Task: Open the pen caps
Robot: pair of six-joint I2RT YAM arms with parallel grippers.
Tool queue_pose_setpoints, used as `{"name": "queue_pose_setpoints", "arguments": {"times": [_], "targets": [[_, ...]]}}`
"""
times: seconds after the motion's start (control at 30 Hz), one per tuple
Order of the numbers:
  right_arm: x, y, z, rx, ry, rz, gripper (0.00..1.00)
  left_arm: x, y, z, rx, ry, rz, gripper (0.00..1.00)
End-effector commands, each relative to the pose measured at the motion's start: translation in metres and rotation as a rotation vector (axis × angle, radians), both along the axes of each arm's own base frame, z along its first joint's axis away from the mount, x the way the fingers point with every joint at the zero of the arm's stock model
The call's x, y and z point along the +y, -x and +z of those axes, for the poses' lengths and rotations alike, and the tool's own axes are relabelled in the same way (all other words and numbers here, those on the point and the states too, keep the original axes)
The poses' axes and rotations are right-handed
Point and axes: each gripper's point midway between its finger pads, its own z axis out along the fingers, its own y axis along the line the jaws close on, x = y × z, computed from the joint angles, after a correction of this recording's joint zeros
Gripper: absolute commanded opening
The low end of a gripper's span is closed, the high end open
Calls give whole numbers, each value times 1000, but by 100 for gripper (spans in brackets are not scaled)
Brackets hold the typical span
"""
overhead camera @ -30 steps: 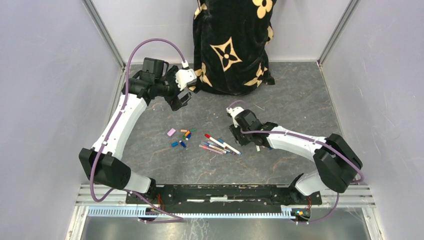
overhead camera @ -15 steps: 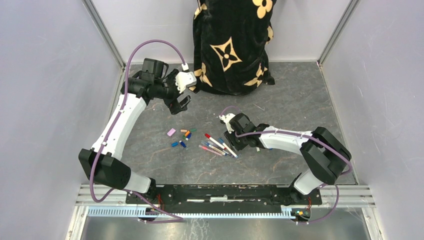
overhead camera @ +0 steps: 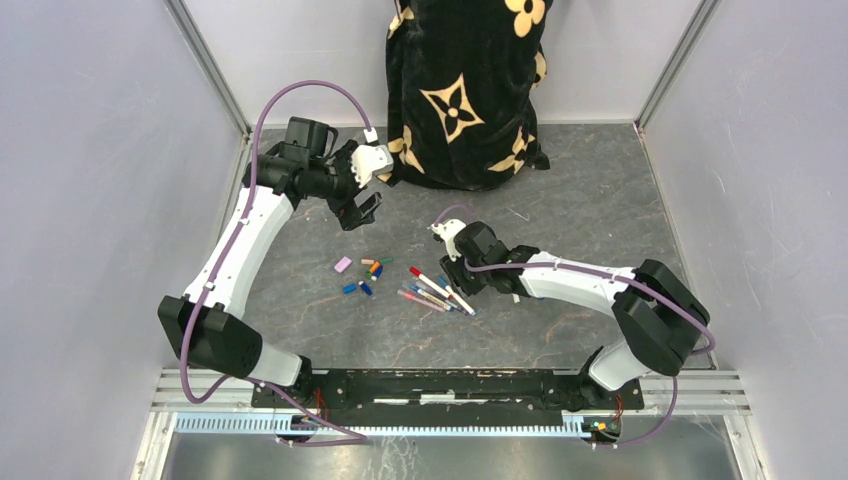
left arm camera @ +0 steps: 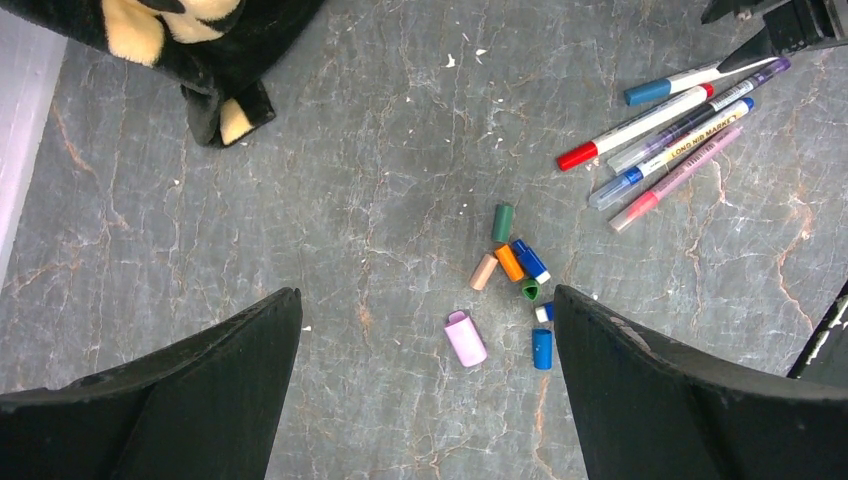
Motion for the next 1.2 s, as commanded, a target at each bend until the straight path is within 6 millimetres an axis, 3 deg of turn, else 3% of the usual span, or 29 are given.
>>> {"name": "queue_pose_setpoints", "arguments": {"times": [0.0, 0.23, 0.43, 0.53, 0.67, 0.73, 0.9, 0.97, 1.07, 1.17], "targets": [[3, 4, -11, 22, 2, 5, 42, -2, -3, 12, -34, 10, -28, 100], [0, 13, -31, 74, 33, 33, 40, -3, -3, 14, -39, 12, -31, 100], [-15, 21, -46, 88, 74, 18, 40, 0, -2, 13, -40, -4, -33, 100], [-23, 20, -49, 69, 98, -2, 32, 0, -1, 12, -35, -7, -39, 100], [-25, 15, -47, 61, 102, -14, 12, -4, 4, 6, -12, 7, -61, 100], [-20, 11, -42, 69, 80, -5, 0, -5, 11, -4, 7, 4, -107, 100], [9, -2, 4, 110, -94, 74, 0, -14, 57, -52, 55, 11, -370, 100], [21, -2, 26, 151, -171, 131, 0, -21, 71, -61, 32, 22, -445, 100], [37, 10, 46, 233, -242, 242, 0, -34, 83, -70, 18, 31, -526, 100], [49, 27, 53, 334, -292, 348, 0, -51, 96, -77, 23, 56, -615, 100]]}}
